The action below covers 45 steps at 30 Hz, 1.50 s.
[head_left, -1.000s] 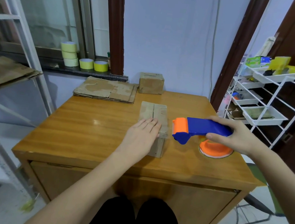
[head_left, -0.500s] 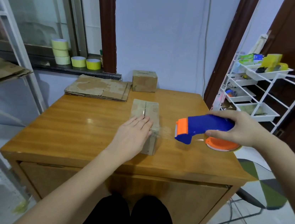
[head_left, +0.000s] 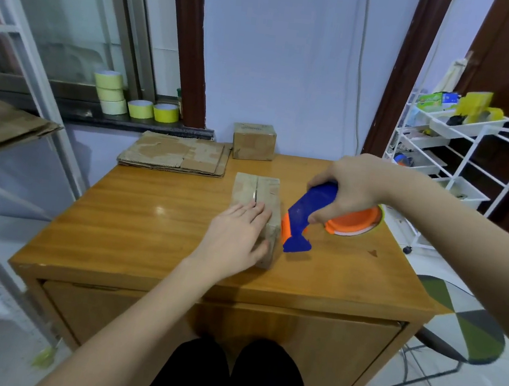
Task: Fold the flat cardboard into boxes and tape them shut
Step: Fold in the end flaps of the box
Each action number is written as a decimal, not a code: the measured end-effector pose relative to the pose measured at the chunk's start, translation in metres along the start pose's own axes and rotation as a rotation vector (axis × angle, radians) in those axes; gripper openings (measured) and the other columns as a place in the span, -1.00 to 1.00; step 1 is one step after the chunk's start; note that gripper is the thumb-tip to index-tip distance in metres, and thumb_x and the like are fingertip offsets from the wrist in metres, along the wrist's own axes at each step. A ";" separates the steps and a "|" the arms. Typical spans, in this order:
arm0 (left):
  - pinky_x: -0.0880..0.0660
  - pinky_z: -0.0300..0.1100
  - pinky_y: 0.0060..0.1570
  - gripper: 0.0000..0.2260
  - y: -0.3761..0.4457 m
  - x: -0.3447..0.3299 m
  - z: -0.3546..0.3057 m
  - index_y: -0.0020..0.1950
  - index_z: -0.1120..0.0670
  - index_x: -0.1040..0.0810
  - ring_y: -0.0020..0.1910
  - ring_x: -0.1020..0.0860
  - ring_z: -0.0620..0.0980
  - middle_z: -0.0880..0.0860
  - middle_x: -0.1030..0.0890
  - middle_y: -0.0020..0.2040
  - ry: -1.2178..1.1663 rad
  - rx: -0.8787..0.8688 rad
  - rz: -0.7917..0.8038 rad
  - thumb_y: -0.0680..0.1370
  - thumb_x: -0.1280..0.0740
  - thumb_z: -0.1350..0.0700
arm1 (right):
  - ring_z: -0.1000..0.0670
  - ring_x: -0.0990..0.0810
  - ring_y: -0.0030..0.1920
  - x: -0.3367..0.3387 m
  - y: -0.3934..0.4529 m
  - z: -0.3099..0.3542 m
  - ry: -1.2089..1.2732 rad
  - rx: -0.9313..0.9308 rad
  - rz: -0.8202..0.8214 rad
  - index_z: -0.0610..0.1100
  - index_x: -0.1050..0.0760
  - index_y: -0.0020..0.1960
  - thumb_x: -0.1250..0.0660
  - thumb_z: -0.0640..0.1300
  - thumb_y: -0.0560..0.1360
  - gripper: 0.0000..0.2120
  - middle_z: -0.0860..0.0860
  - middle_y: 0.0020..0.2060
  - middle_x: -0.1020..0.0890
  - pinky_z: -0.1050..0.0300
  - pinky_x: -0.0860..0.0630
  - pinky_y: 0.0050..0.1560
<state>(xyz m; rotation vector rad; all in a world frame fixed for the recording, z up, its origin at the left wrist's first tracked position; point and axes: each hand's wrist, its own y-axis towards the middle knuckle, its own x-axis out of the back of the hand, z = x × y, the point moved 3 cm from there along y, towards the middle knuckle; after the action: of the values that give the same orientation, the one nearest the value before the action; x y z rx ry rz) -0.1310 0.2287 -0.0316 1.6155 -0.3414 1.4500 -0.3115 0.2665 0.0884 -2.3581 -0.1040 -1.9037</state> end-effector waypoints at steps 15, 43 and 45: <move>-0.11 -0.15 0.45 -0.57 0.003 0.003 -0.004 0.51 0.09 -0.24 0.47 -0.27 0.00 0.08 -0.30 0.49 -0.055 0.007 -0.020 0.67 -0.06 -0.03 | 0.02 -0.57 -0.04 -0.032 0.014 -0.015 0.412 -0.074 0.122 0.08 -0.64 0.01 -0.45 0.31 0.26 -0.57 0.15 -0.13 -0.64 0.08 -0.52 0.05; -0.02 -0.17 0.46 -0.47 0.003 0.006 -0.008 0.53 0.09 -0.18 0.50 -0.21 -0.02 0.07 -0.24 0.51 -0.060 0.050 0.033 0.63 -0.09 -0.13 | -0.21 -0.54 -0.28 -0.083 -0.034 -0.025 -0.183 -0.147 -0.576 -0.33 -0.53 0.10 -0.47 0.02 0.25 -0.44 -0.16 -0.26 -0.51 0.01 -0.42 -0.27; -0.04 -0.17 0.46 -0.47 0.002 0.006 -0.009 0.53 0.09 -0.21 0.49 -0.22 -0.02 0.07 -0.26 0.51 -0.061 0.056 0.029 0.62 -0.11 -0.12 | -0.17 -0.50 -0.30 -0.093 -0.026 -0.007 -0.346 -0.163 -0.514 -0.27 -0.56 -0.04 -0.55 -0.12 0.12 -0.54 -0.13 -0.29 -0.50 0.05 -0.30 -0.28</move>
<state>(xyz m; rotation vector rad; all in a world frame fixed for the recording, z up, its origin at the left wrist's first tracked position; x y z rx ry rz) -0.1365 0.2363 -0.0264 1.7088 -0.3634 1.4460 -0.3409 0.2924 0.0003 -2.9773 -0.6653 -1.7000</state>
